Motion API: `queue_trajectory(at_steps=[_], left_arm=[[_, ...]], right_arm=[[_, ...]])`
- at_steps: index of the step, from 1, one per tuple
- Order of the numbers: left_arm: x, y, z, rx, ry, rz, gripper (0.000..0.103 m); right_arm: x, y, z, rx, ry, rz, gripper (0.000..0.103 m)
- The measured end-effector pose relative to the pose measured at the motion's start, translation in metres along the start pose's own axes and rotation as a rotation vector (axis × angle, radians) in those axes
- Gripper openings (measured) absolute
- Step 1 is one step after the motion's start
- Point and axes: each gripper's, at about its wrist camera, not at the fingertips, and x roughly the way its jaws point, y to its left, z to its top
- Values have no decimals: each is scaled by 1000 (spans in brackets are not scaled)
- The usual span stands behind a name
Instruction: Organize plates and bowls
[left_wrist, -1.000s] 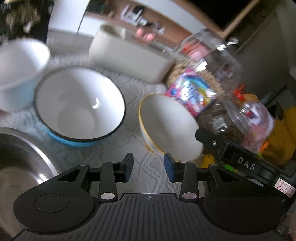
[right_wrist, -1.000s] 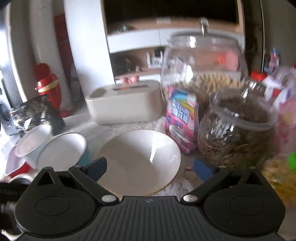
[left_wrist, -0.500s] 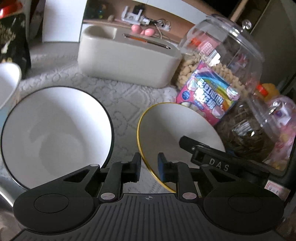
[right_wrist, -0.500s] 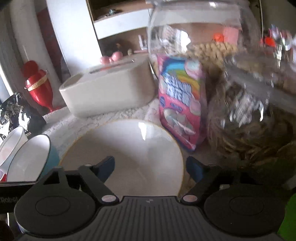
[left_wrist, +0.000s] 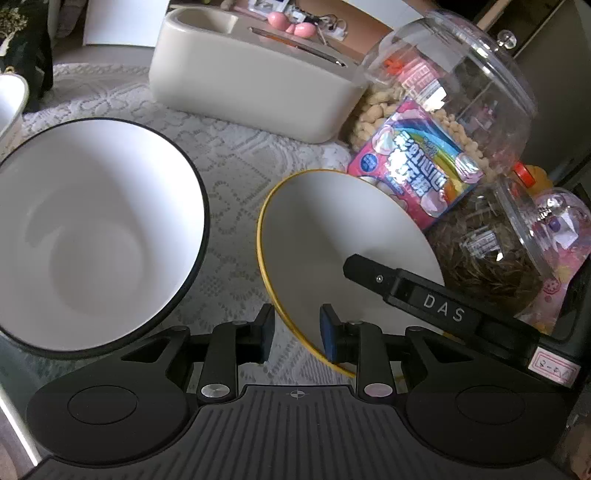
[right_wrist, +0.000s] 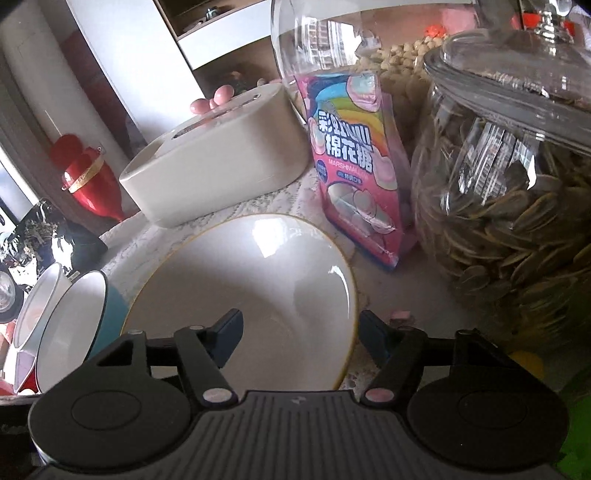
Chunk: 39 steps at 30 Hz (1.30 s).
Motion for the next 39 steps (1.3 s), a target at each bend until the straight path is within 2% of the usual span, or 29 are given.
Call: queue_trajectory(at_steps=[6,9,14,22,30,39], left_arm=[[12,-6,0,34,15,17,27],[11,-8,-2,60,16,18,29],[2,-2,-11,67,31,-4,32],[-31,21,-43,55,56,-20,35],[-65,42,-74,73,90,-44,35],[-74,45,-85,81,87,-45,33]], right_arm=[[10,0,3,3,14,-3,60],[9,2,2,-2,29,35,57],[1,13,-8,-41,39,15,58],[-30,37,-39,-126,55,55,58],[-60,39,-78,-94,137,133,58],[-71,47,-96,-99,139,106,59]])
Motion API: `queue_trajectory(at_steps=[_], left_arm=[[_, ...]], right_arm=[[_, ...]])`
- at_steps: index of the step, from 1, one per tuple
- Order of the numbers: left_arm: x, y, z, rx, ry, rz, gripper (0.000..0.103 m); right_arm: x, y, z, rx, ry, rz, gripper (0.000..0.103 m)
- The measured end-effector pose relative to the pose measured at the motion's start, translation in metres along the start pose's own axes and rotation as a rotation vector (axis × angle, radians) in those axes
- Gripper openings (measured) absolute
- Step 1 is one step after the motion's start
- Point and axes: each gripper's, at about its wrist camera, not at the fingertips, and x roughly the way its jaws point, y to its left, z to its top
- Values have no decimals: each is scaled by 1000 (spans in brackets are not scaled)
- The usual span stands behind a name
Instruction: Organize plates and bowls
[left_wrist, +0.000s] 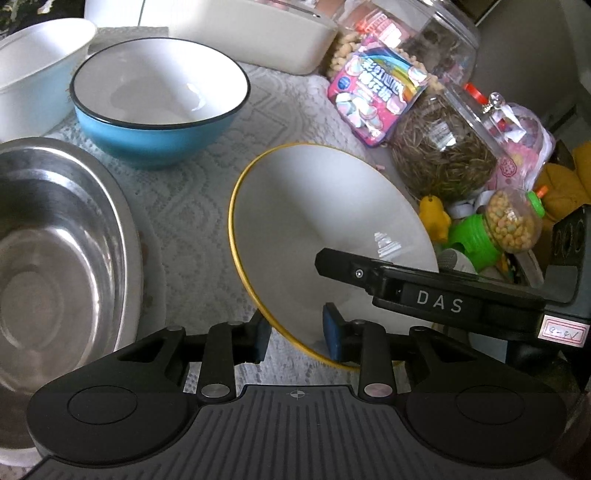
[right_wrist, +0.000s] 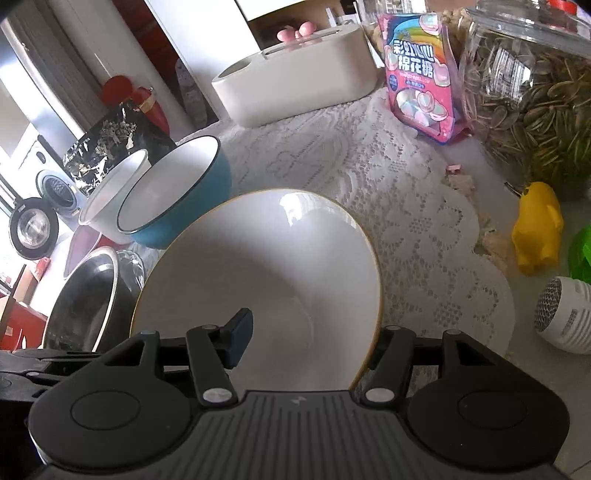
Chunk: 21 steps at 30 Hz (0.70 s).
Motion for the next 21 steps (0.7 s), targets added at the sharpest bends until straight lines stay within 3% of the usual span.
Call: queue_trajectory(at_steps=[14,18,21], left_arm=[[-15,5,-2,18,-27,-18,33],[-35,5,2,63,-98,30,33],[-61,19,16,36,-173,-10,32]], right_arm=[[-2,10,0,-38,7,-76,59],[-14,15,8,-72,-41,-133,59],[-29,22,22,-104,-104,-164,60]])
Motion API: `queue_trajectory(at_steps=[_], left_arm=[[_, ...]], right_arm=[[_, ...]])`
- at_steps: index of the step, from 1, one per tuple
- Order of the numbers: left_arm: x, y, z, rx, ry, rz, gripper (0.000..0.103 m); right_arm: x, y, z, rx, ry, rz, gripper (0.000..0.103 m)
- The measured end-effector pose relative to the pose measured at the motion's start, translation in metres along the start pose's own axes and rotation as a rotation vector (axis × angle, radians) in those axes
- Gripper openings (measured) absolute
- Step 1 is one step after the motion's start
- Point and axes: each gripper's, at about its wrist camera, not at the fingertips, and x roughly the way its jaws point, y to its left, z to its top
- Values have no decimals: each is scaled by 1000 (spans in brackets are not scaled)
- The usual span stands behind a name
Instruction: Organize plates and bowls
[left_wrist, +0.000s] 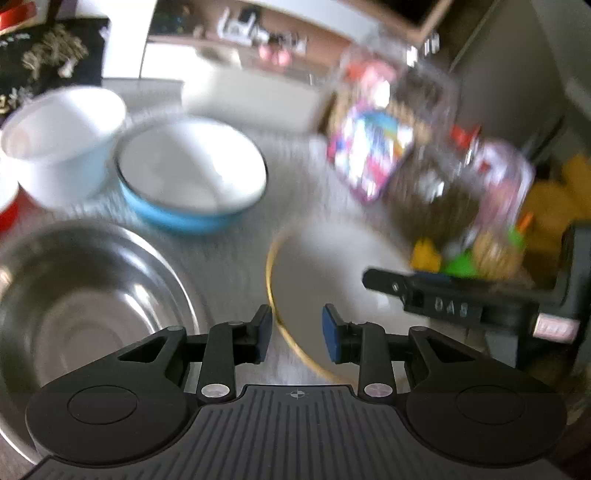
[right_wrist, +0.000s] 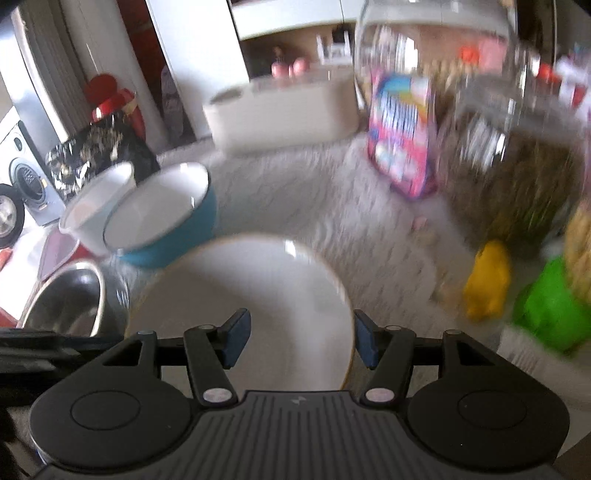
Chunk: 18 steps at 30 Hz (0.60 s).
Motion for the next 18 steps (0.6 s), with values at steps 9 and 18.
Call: queue_trajectory(at_steps=[9,18], left_arm=[[1,80,84,-175,-54,138,32],[55,113,108,-169,50,223,33]], right_arm=[[22,25,72,4,10,119,60],[119,56,114,98,191,194,60]])
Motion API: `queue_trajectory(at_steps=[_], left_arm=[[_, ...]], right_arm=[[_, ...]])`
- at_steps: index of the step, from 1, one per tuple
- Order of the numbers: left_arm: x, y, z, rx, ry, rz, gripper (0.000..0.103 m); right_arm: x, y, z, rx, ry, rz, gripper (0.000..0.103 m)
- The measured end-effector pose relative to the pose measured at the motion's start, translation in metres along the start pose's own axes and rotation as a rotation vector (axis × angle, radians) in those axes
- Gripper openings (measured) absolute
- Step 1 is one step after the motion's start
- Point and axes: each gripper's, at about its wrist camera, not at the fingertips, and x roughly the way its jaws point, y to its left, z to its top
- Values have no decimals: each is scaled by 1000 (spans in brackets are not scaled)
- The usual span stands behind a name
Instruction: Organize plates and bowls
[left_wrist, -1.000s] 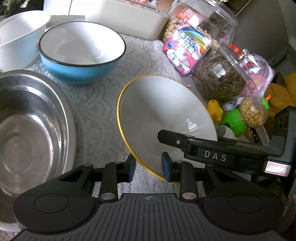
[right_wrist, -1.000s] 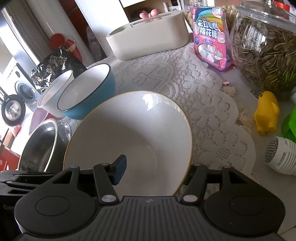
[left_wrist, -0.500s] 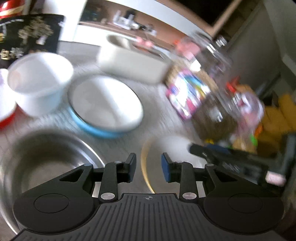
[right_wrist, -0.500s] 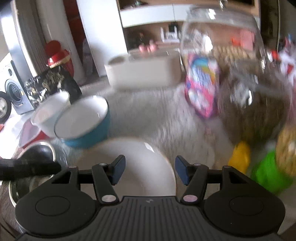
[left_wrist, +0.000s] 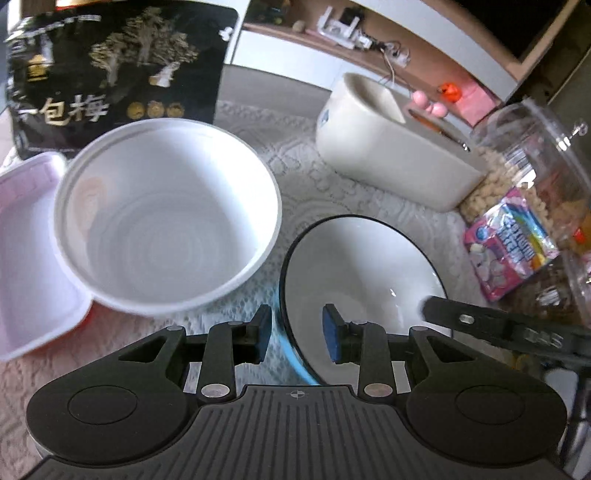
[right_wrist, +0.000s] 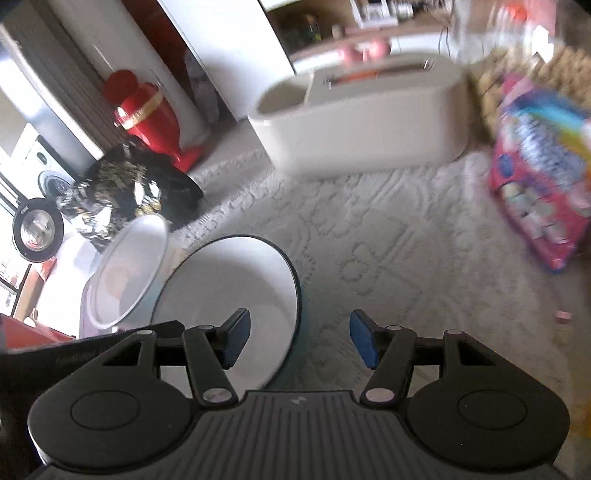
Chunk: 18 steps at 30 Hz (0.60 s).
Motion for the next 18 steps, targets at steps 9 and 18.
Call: queue_trajectory(at_steps=[9,18], left_arm=[[26,-12,9,22,58,19,33],[55,-62,5,99,118,-72,32]], right_arm=[[43,-3,1,40,131,124,57],[-2,-36,4,-10,18,23,57]])
